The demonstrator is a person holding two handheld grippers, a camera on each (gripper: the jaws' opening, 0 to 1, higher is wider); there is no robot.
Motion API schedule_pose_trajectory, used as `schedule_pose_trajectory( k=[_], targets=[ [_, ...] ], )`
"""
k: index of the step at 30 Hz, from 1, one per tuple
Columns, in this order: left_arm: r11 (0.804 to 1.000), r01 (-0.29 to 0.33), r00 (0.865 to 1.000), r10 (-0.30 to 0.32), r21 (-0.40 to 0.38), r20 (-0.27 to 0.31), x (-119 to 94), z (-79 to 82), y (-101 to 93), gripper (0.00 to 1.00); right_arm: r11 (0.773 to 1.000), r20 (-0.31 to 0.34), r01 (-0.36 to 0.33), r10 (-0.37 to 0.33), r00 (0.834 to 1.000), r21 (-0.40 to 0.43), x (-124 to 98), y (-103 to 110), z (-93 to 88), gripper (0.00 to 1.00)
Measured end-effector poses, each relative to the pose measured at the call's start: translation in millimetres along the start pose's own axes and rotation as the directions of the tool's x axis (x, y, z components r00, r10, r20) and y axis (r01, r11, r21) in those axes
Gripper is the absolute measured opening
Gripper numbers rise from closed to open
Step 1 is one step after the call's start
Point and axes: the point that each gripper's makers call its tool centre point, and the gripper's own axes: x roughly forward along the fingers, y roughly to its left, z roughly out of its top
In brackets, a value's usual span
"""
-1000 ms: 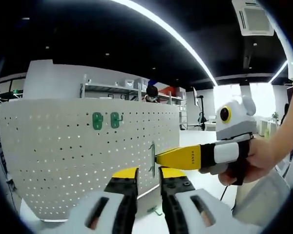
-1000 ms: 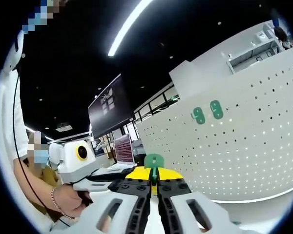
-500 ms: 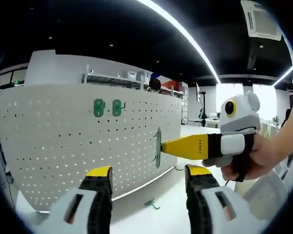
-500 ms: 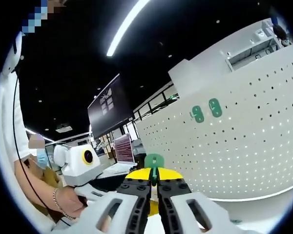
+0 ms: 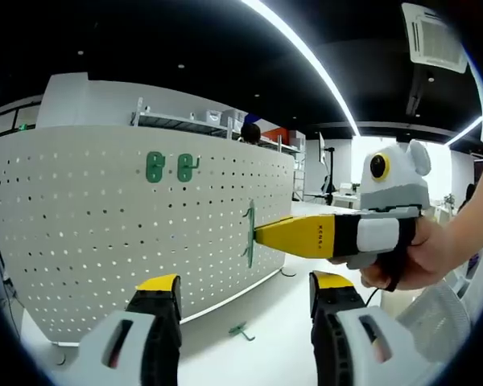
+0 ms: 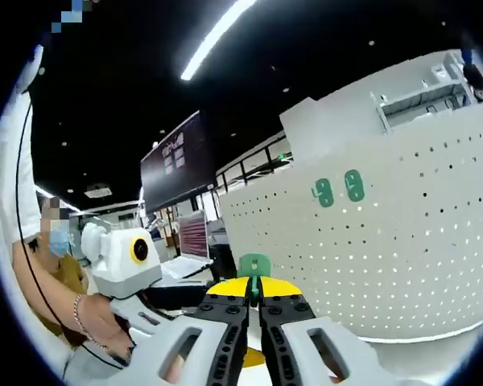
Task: Insert the hook assembly into the mounting plate slot until the hook locks in place.
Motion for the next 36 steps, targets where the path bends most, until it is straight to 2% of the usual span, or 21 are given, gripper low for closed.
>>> schedule_pose_trajectory(
  k=[1,5,14,26,36],
  targets=[
    [1.000,0.000,1.000,0.000,0.000,-0.003,0,-0.8,0.1,0.65,0.999,-0.011,0.013,-0.014,1.000,-0.044,1,-1,0.2,0.01],
    [1.000,0.005,1.000,-0.005,0.000,-0.006,1,-2.0,-1.2,0.65,0.997,-0.023,0.026,-0.028,0.999,-0.076,2,-1,-0.1,0.01],
    [1.000,0.004,1.000,-0.004,0.003,-0.015,-1,-4.3,-0.9,0.64,0.997,-0.018,0.058,-0.059,0.998,-0.046,-1,-14,2.1,0.01],
    [1.000,-0.002,0.999,0.002,-0.001,-0.036,-5,-15.7,1.9,0.64,0.988,0.007,0.154,-0.153,0.988,-0.029,-4,-54,19.9,0.01],
    [1.000,-0.009,0.998,0.009,-0.004,-0.055,-9,-24.9,3.7,0.64,0.977,0.016,0.212,-0.211,0.977,-0.039,-3,-77,31.8,0.01]
  ],
)
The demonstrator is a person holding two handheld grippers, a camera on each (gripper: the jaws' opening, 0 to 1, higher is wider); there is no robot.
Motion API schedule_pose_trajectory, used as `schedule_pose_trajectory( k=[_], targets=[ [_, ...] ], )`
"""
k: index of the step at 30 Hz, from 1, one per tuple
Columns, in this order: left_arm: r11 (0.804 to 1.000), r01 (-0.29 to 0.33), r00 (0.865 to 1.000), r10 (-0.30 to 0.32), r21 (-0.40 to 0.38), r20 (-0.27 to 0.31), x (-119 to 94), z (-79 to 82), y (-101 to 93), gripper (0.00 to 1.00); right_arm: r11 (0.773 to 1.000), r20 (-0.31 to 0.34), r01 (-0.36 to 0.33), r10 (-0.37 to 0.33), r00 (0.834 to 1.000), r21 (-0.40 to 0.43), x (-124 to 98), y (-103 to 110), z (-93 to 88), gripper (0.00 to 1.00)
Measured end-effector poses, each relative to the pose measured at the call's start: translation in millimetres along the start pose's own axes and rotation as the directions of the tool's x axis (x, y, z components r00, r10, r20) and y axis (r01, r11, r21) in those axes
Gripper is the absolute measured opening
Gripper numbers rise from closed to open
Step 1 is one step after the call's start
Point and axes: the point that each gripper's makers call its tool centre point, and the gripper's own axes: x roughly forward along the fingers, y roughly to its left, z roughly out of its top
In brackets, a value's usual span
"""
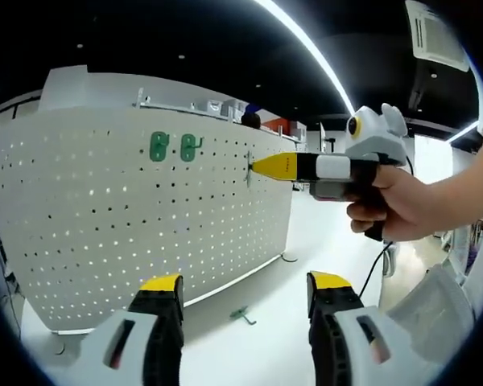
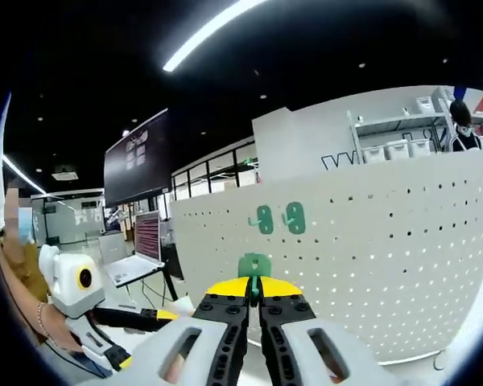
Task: Insert the hook assembly into the mounting plate slot until the hook locks in place.
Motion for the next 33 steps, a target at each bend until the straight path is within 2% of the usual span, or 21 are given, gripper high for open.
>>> schedule_pose_trajectory(
  k=[10,33],
  targets=[
    [1.000,-0.011,1.000,0.011,-0.013,-0.012,-5,-8.4,3.9,0.63,0.997,-0.006,0.080,-0.080,0.997,-0.014,9,-29,9.4,0.01],
    [1.000,-0.012,0.999,0.011,-0.012,-0.050,-13,-25.8,4.0,0.64,0.979,0.034,0.191,-0.189,0.981,-0.071,26,-70,35.3,0.01]
  ],
)
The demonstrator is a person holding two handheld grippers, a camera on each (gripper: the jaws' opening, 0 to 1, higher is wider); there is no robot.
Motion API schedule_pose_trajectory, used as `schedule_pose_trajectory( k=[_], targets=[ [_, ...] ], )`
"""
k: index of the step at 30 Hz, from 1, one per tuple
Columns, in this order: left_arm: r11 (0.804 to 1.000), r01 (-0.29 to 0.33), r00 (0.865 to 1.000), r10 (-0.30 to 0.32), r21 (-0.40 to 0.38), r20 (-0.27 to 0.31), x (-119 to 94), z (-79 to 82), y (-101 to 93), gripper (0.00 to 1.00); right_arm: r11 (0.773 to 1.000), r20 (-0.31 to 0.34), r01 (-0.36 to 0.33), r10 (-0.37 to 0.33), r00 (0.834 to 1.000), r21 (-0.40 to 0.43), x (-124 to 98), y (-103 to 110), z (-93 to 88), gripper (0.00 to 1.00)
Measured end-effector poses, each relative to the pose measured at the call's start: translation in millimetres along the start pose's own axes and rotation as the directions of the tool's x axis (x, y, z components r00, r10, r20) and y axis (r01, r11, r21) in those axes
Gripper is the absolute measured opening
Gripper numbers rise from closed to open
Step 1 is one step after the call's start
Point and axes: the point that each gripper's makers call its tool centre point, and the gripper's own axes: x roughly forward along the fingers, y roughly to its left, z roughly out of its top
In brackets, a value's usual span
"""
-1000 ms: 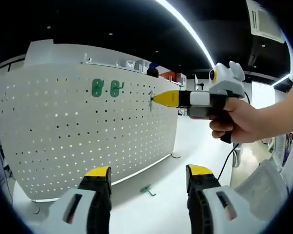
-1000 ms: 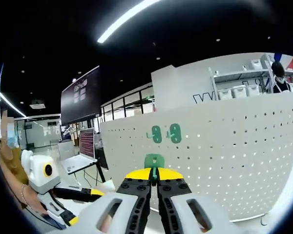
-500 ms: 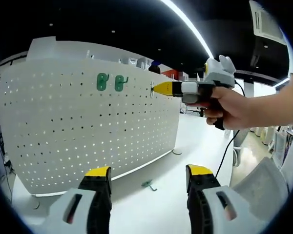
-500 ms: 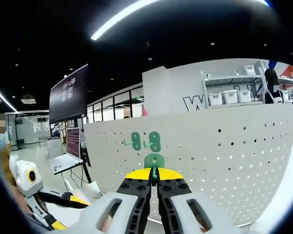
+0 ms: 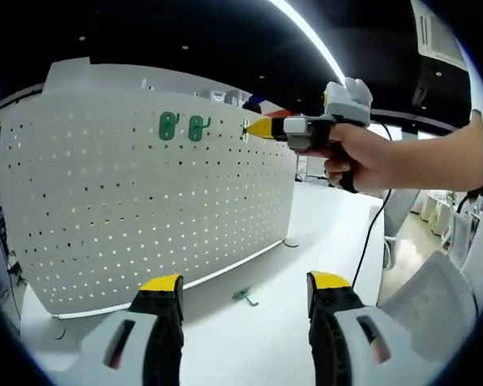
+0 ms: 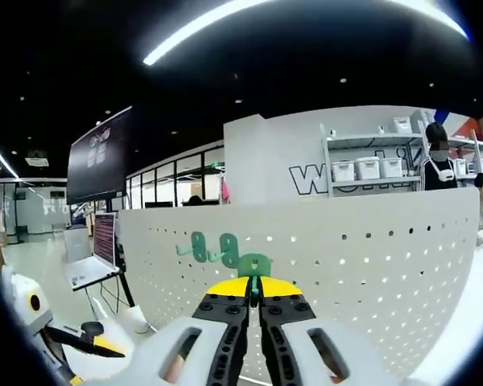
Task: Insert the hook assembly into the mounting plate slot until the hook locks in place.
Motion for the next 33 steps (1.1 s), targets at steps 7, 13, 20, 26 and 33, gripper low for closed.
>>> schedule_pose_trajectory(
  k=[7,13,20,26,33],
  targets=[
    [1.000,-0.004,1.000,0.004,-0.005,-0.002,-2,-1.4,1.1,0.63,1.000,0.010,0.020,-0.020,1.000,-0.013,9,-4,5.0,0.01],
    [1.000,-0.009,1.000,0.009,-0.009,-0.010,-4,-5.0,1.6,0.63,0.999,0.016,0.035,-0.034,0.999,-0.035,16,-6,8.2,0.01],
    [1.000,-0.011,1.000,0.011,-0.013,-0.019,-6,-7.1,1.8,0.63,0.998,0.010,0.047,-0.046,0.999,-0.043,24,-10,7.7,0.01],
    [1.000,-0.015,1.000,0.015,-0.009,-0.020,-7,-7.5,3.0,0.62,0.998,0.011,0.054,-0.053,0.999,-0.046,29,-13,7.9,0.01],
    [1.000,-0.018,0.999,0.017,-0.015,-0.029,-8,-11.3,3.9,0.63,0.997,0.013,0.050,-0.049,0.999,-0.058,38,-12,10.2,0.01]
  ],
)
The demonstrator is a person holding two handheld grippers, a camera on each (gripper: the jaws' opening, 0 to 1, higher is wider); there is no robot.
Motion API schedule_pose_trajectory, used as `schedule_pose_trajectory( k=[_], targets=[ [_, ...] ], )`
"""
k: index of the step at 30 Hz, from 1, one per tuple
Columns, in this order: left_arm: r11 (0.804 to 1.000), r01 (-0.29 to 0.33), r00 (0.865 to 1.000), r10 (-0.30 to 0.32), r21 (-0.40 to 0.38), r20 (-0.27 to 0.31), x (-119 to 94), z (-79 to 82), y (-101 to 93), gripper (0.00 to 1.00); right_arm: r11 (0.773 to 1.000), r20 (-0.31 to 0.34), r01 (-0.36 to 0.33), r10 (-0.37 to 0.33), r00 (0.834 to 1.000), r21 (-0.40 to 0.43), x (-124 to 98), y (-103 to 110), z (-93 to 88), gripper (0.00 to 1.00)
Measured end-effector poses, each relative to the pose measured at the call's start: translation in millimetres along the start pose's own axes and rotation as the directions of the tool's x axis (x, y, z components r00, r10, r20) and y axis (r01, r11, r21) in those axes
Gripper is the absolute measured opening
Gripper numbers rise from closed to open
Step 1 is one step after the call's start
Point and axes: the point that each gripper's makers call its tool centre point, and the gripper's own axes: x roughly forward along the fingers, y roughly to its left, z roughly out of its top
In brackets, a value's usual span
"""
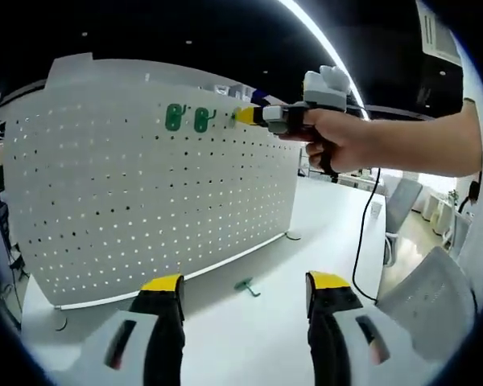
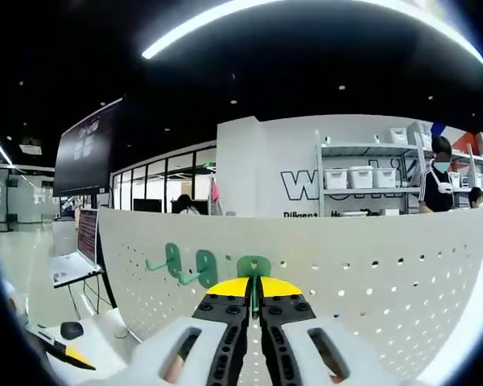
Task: Insert the hook assembly into the mounting plate slot until the hook locks in place.
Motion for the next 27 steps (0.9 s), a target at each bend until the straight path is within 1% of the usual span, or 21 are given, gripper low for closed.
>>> schedule_pose_trajectory(
  k=[4,9,27],
  targets=[
    [1.000,-0.001,1.000,0.001,-0.001,-0.003,-1,-0.9,0.8,0.62,1.000,-0.003,-0.002,0.002,1.000,-0.001,2,2,-0.7,0.01],
    [1.000,-0.009,1.000,0.009,-0.008,-0.004,-2,-2.2,4.5,0.62,1.000,-0.019,0.012,-0.012,1.000,0.003,6,-2,-4.1,0.01],
    [1.000,-0.015,1.000,0.015,-0.021,0.001,-3,-5.2,7.6,0.61,0.999,-0.044,0.049,-0.048,0.998,0.019,12,0,-6.7,0.01]
  ],
)
